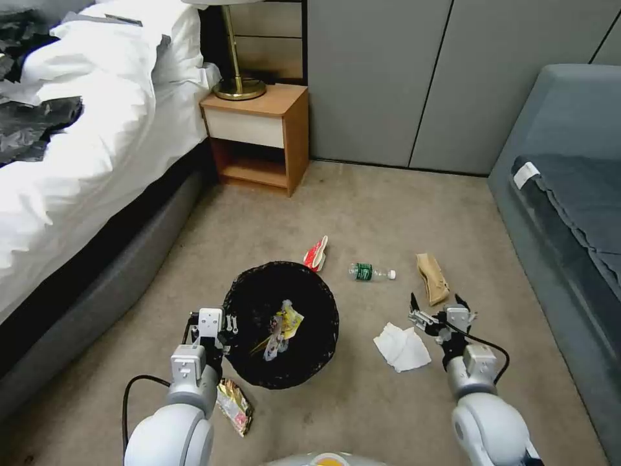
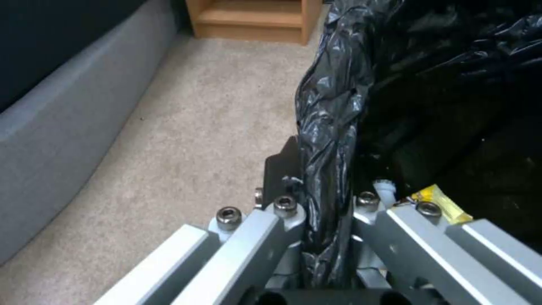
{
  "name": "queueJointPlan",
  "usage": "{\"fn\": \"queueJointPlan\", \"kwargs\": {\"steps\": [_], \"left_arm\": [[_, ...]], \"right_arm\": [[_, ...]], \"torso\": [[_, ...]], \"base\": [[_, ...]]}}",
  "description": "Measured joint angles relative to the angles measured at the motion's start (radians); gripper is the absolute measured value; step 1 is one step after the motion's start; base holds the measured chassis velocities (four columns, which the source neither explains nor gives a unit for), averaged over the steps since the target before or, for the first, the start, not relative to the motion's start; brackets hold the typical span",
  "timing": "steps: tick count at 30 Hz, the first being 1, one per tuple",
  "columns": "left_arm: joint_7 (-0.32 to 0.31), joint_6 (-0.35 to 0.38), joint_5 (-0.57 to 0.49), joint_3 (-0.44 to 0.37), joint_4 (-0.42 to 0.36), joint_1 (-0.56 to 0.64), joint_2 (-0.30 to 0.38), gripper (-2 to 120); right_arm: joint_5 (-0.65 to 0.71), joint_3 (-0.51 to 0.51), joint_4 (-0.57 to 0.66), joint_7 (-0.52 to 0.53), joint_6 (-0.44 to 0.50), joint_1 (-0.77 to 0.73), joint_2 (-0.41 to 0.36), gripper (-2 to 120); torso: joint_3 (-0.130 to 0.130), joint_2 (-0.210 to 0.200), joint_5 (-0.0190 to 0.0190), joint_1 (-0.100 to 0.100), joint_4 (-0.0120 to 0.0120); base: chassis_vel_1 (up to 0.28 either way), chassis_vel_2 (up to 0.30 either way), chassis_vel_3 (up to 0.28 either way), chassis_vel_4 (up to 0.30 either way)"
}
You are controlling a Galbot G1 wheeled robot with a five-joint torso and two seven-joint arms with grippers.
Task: Pick up the trash bin, then pick up the garbage from the floor and place it into the trash bin.
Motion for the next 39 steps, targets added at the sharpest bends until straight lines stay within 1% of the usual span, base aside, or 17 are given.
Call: {"fn": "queueJointPlan", "kwargs": {"steps": [1, 3, 4, 5, 8, 9, 18, 24, 26, 29, 30, 33, 34, 35, 36, 38, 39], "left_arm": [[0.000, 0.000, 0.000, 0.000, 0.000, 0.000, 0.000, 0], [0.000, 0.001, 0.000, -0.001, -0.004, 0.001, 0.001, 0], [0.000, 0.001, 0.000, -0.001, -0.004, 0.001, 0.001, 0], [0.000, 0.001, 0.000, -0.001, -0.005, 0.002, 0.001, 0], [0.000, 0.003, 0.002, -0.001, -0.007, 0.003, 0.000, 0], [0.000, 0.004, 0.003, -0.001, -0.008, 0.003, 0.000, 0], [-0.002, 0.006, 0.007, 0.001, -0.008, 0.002, -0.002, 0], [-0.003, 0.006, 0.009, 0.003, -0.008, 0.005, -0.004, 0], [-0.003, 0.006, 0.008, 0.002, -0.009, 0.005, -0.004, 0], [-0.003, 0.006, 0.008, -0.001, -0.011, 0.006, -0.005, 0], [-0.003, 0.006, 0.008, -0.001, -0.011, 0.006, -0.005, 0], [-0.004, 0.006, 0.008, 0.002, -0.011, 0.006, -0.007, 0], [-0.004, 0.006, 0.008, 0.002, -0.011, 0.006, -0.007, 0], [-0.004, 0.006, 0.008, 0.004, -0.011, 0.006, -0.008, 0], [-0.004, 0.006, 0.008, 0.004, -0.011, 0.006, -0.008, 0], [-0.004, 0.006, 0.009, 0.005, -0.011, 0.008, -0.009, 0], [-0.004, 0.006, 0.009, 0.005, -0.011, 0.008, -0.009, 0]], "right_arm": [[0.000, 0.000, 0.000, 0.000, 0.000, 0.000, 0.000, 100], [-0.003, -0.014, -0.088, -0.018, -0.005, 0.029, 0.001, 100], [-0.003, -0.014, -0.088, -0.018, -0.005, 0.029, 0.001, 100], [-0.006, -0.023, -0.130, -0.027, -0.005, 0.041, 0.003, 100], [-0.022, -0.034, -0.205, -0.046, -0.004, 0.070, 0.005, 100], [-0.028, -0.042, -0.244, -0.053, -0.004, 0.084, 0.007, 100], [-0.049, -0.071, -0.371, -0.074, 0.001, 0.139, 0.017, 100], [-0.060, -0.062, -0.525, -0.103, 0.057, 0.209, 0.035, 100], [-0.061, -0.058, -0.541, -0.108, 0.062, 0.216, 0.037, 100], [-0.061, -0.050, -0.585, -0.116, 0.076, 0.231, 0.042, 92], [-0.061, -0.050, -0.585, -0.116, 0.076, 0.231, 0.042, 92], [-0.063, -0.044, -0.619, -0.130, 0.098, 0.239, 0.050, 80], [-0.063, -0.044, -0.619, -0.130, 0.098, 0.239, 0.050, 80], [-0.064, -0.041, -0.636, -0.131, 0.107, 0.245, 0.054, 73], [-0.064, -0.041, -0.636, -0.131, 0.107, 0.245, 0.054, 73], [-0.065, -0.038, -0.658, -0.132, 0.121, 0.251, 0.058, 63], [-0.065, -0.038, -0.658, -0.132, 0.121, 0.251, 0.058, 63]], "torso": [[0.000, 0.000, 0.0000, 0.000, 0.0000], [0.000, 0.000, -0.0006, 0.000, 0.0001], [0.000, 0.000, -0.0006, 0.000, 0.0001], [0.000, 0.000, 0.0005, 0.000, -0.0001], [0.000, 0.000, -0.0006, 0.000, 0.0000], [0.000, 0.000, 0.0001, 0.000, 0.0000], [0.000, 0.000, -0.0003, 0.000, 0.0000], [0.000, 0.000, -0.0002, 0.000, 0.0001], [0.000, 0.000, -0.0003, 0.000, 0.0001], [0.000, 0.000, -0.0003, 0.000, 0.0000], [0.000, 0.000, -0.0003, 0.000, 0.0000], [0.000, 0.000, -0.0002, 0.000, 0.0000], [0.000, 0.000, -0.0002, 0.000, 0.0000], [0.000, 0.000, -0.0002, 0.000, 0.0000], [0.000, 0.000, -0.0002, 0.000, 0.0000], [0.000, 0.000, -0.0002, 0.000, 0.0000], [0.000, 0.000, -0.0002, 0.000, 0.0000]], "base": [[0.000, 0.000, 0.000, 0.000], [0.000, 0.000, 0.000, 0.000], [0.000, 0.000, 0.000, 0.000], [0.000, 0.000, 0.000, 0.000], [0.000, 0.000, 0.000, 0.000], [0.000, 0.000, 0.000, 0.000], [0.000, 0.000, 0.000, 0.000], [0.000, 0.000, 0.000, 0.000], [0.000, 0.000, 0.000, 0.000], [0.000, 0.000, 0.000, 0.000], [0.000, 0.000, 0.000, 0.000], [0.000, 0.000, 0.000, 0.000], [0.000, 0.000, 0.000, 0.000], [0.000, 0.000, 0.000, 0.000], [0.000, 0.000, 0.000, 0.000], [0.000, 0.000, 0.000, 0.000], [0.000, 0.000, 0.000, 0.000]]}}
